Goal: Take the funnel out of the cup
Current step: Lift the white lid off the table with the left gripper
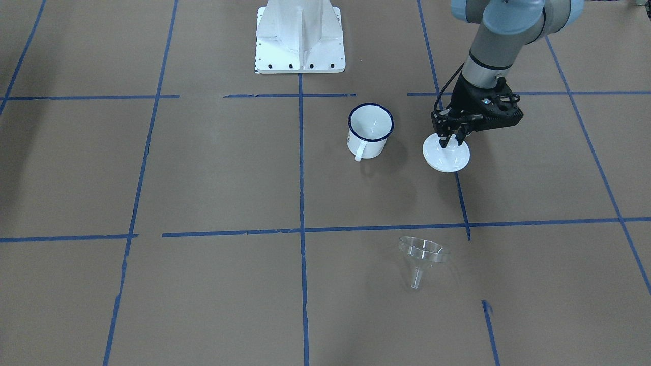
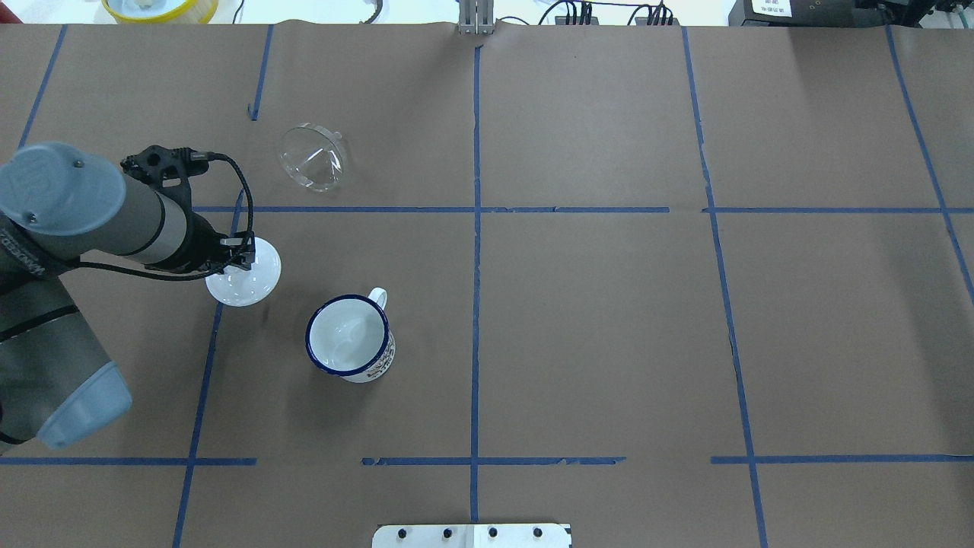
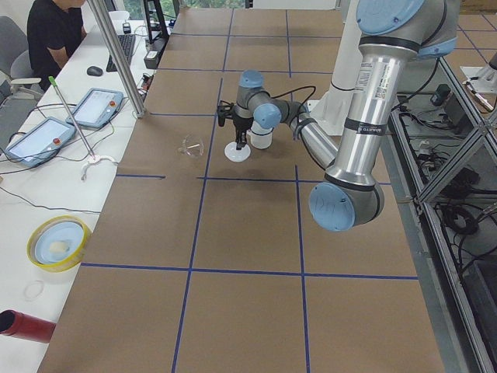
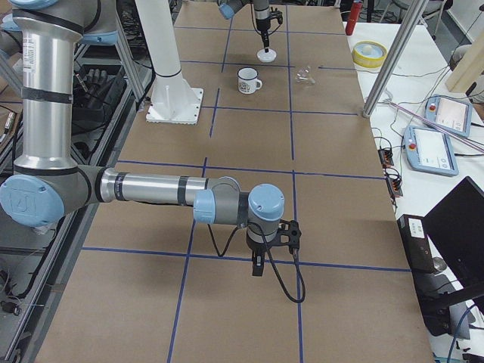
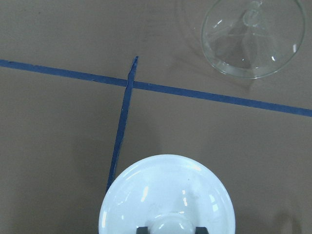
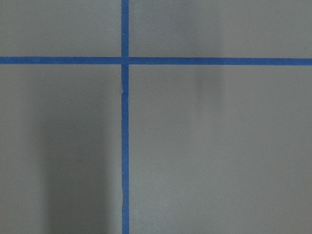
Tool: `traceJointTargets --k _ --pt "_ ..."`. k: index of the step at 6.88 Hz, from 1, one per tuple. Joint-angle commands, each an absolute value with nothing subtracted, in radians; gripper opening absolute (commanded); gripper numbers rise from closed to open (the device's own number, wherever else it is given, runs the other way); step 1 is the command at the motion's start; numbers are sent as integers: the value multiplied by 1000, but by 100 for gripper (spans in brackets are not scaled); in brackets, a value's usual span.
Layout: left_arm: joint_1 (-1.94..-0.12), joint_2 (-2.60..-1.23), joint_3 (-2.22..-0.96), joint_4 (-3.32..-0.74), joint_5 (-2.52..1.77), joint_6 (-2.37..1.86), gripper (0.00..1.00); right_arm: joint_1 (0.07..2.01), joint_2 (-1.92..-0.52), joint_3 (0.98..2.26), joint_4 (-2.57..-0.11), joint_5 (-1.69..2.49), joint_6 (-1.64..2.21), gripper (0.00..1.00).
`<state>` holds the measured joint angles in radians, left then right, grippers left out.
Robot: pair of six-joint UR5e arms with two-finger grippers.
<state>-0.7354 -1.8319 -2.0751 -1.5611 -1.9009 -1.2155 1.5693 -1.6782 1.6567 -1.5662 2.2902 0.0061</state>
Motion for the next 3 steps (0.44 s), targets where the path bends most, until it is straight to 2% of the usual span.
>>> traceJointTargets --k 1,3 --pt "-723 -1975 -2140 -1331 -1902 -1259 0 1569 -1678 1657 -1566 2290 6 100" --pt "-639 -2038 -2140 -1293 -1902 -1368 0 1569 -1678 1657 -1566 2290 6 100"
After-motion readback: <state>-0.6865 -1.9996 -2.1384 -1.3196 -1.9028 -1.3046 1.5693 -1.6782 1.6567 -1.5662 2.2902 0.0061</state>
